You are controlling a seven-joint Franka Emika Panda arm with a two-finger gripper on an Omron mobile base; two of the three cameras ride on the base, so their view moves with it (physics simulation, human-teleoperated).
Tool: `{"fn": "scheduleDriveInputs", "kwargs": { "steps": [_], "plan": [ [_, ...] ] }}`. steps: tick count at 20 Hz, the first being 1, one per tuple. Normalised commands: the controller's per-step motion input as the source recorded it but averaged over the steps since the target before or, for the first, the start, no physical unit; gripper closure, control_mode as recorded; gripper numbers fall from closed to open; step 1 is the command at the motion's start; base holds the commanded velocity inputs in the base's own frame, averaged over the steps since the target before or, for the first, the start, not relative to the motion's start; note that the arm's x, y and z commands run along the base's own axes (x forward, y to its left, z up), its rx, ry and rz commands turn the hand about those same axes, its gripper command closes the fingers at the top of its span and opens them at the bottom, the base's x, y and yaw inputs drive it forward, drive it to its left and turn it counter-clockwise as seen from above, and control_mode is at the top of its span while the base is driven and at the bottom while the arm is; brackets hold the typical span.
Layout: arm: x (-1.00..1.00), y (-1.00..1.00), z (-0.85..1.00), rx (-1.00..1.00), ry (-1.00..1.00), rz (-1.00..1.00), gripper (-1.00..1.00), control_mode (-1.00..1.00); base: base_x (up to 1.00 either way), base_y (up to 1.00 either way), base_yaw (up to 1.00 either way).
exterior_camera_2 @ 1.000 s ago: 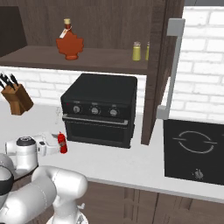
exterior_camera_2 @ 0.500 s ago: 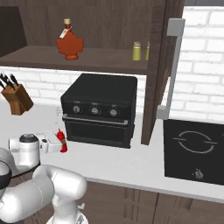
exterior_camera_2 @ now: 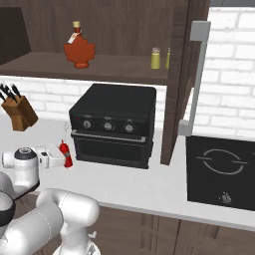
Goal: Put the shaker and condiment bottle from the counter next to their counterparts in the cabinet.
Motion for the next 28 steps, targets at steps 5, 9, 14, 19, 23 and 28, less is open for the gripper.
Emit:
{"fn": "scheduleDriveInputs", "kwargs": {
  "steps": [5,9,14,19,23,28],
  "plan": [
    [-0.27,-0.01,0.77,0.0,0.0,0.12,1.0,-1.0,0.0,0.0,0.0],
    [-0.34,-0.13,0.78,0.03,0.0,0.13,1.0,-1.0,0.0,0.0,0.0],
    [-0.44,-0.18,0.81,0.06,0.0,0.13,1.0,-1.0,0.0,0.0,0.0],
    [-0.5,-0.13,0.88,0.05,0.0,0.09,1.0,-1.0,0.0,0.0,0.0],
    [-0.49,-0.09,0.98,0.04,0.0,0.08,1.0,-1.0,0.0,0.0,0.0],
    [-0.58,-0.01,0.98,0.02,0.0,0.05,1.0,-1.0,0.0,0.0,0.0]
  ]
}}
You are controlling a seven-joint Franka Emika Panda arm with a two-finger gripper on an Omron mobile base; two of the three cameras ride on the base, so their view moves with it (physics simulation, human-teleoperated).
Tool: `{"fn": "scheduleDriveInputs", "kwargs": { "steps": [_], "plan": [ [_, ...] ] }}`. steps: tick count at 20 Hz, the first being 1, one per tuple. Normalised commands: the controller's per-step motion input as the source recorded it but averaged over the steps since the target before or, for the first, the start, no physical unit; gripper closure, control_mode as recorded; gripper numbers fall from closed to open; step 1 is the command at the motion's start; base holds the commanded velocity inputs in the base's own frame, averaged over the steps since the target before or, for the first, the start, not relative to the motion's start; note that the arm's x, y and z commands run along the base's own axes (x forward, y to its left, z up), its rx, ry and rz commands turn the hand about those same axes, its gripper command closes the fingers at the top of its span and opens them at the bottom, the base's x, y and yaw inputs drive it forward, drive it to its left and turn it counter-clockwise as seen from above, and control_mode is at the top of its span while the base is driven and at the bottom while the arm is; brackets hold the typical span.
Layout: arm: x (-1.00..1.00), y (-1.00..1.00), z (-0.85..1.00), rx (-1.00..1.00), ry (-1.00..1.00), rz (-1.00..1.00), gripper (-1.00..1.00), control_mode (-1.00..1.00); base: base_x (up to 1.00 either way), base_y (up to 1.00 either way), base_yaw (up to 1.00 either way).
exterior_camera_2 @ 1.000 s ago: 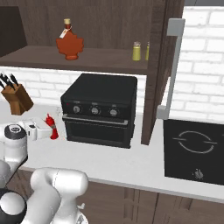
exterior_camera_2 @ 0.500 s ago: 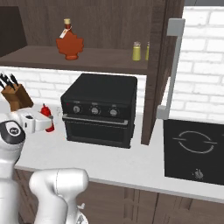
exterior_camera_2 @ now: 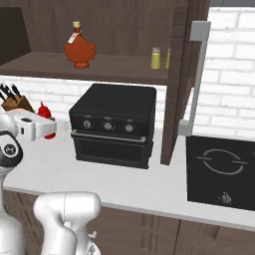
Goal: Put the shaker and condiment bottle from the counter next to their counterparts in the cabinet.
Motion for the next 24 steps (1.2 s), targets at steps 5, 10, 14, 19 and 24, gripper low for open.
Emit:
{"fn": "scheduleDriveInputs", "kwargs": {
  "steps": [5,10,14,19,24],
  "plan": [
    [-0.46,0.0,0.92,0.0,0.0,0.03,1.0,-1.0,0.0,0.0,0.0],
    [-0.29,0.0,0.81,0.0,0.0,0.1,1.0,-1.0,0.0,0.0,0.0],
    [-0.13,0.0,0.48,0.0,-0.01,0.21,1.0,-1.0,0.0,0.0,0.0],
    [-0.12,0.1,0.0,-0.08,-0.07,0.19,1.0,-1.0,0.0,0.0,0.0],
    [0.0,0.0,0.24,-0.03,-0.12,0.1,1.0,-1.0,0.0,0.0,0.0]
  ]
}}
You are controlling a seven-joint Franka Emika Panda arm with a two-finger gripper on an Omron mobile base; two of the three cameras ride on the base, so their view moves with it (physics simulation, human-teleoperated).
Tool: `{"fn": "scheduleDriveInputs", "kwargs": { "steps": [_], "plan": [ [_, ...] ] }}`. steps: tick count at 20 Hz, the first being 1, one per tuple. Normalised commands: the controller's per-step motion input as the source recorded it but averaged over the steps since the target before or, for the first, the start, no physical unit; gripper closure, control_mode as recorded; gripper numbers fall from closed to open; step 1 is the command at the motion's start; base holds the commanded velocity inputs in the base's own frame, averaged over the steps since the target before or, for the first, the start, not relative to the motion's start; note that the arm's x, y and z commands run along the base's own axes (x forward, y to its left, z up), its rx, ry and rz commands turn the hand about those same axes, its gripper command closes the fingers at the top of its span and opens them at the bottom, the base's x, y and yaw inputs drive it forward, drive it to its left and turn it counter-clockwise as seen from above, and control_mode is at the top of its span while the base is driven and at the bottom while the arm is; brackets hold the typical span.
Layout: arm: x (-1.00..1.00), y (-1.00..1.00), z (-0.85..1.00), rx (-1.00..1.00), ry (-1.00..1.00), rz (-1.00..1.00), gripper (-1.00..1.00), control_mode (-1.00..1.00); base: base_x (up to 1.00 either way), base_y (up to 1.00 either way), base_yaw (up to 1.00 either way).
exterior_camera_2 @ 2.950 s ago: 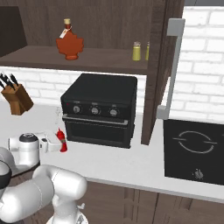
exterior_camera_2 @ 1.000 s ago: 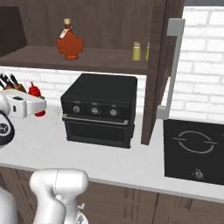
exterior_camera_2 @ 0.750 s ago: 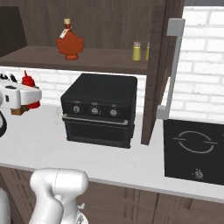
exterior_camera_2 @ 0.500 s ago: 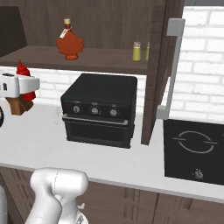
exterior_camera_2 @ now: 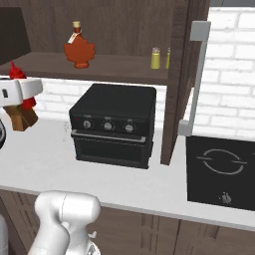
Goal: Put the shaker and condiment bottle from the counter next to their counterparts in the cabinet.
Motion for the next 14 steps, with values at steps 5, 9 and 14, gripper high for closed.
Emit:
{"fn": "scheduleDriveInputs", "kwargs": {
  "steps": [5,9,14],
  "plan": [
    [0.04,0.0,0.42,0.0,-0.04,0.06,1.0,-1.0,0.0,0.0,0.0],
    [0.26,0.0,0.41,0.0,0.02,0.0,1.0,-1.0,0.0,0.0,0.0],
    [0.18,0.0,0.45,0.05,0.03,0.0,1.0,-1.0,0.0,0.0,0.0]
  ]
}}
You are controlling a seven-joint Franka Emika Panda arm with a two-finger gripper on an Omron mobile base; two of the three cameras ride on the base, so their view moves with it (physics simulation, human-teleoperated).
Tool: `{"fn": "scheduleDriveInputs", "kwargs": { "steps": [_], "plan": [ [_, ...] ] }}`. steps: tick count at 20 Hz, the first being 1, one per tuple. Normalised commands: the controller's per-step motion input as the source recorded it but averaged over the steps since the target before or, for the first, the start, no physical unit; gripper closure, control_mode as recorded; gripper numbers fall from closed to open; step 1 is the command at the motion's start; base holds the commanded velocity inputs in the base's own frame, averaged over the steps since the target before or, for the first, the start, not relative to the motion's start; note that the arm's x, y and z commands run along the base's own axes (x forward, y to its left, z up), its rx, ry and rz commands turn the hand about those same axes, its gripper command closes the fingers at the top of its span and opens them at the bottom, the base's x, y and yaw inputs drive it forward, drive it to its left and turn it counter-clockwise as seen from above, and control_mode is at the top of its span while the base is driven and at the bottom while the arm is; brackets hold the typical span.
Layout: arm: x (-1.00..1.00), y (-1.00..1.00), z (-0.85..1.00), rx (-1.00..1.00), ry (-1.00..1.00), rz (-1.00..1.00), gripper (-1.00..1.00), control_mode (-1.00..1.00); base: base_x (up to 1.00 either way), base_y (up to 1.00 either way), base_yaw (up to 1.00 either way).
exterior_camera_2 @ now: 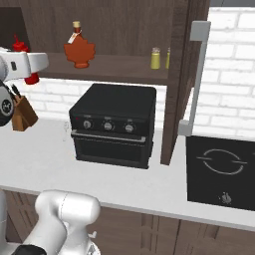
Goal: Put the shaker and condiment bottle from the counter next to their counterparts in the cabinet.
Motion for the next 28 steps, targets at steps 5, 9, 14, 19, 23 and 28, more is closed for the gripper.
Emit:
{"fn": "scheduleDriveInputs", "kwargs": {
  "steps": [5,9,14,19,23,28],
  "plan": [
    [-0.01,0.0,-0.03,0.0,-0.02,0.0,1.0,-1.0,0.0,0.0,0.0],
    [0.14,0.0,0.0,0.0,-0.01,0.0,1.0,-1.0,0.0,0.0,0.0],
    [0.37,0.0,0.0,0.0,0.0,0.0,1.0,-1.0,0.0,0.0,0.0],
    [0.36,0.01,-0.02,0.0,0.0,0.0,1.0,-1.0,0.0,0.0,0.0],
    [0.36,0.04,-0.04,0.0,0.0,0.0,1.0,-1.0,0.0,0.0,0.0],
    [0.45,0.16,-0.07,0.0,0.06,0.0,1.0,-1.0,0.0,0.0,0.0]
  ]
}}
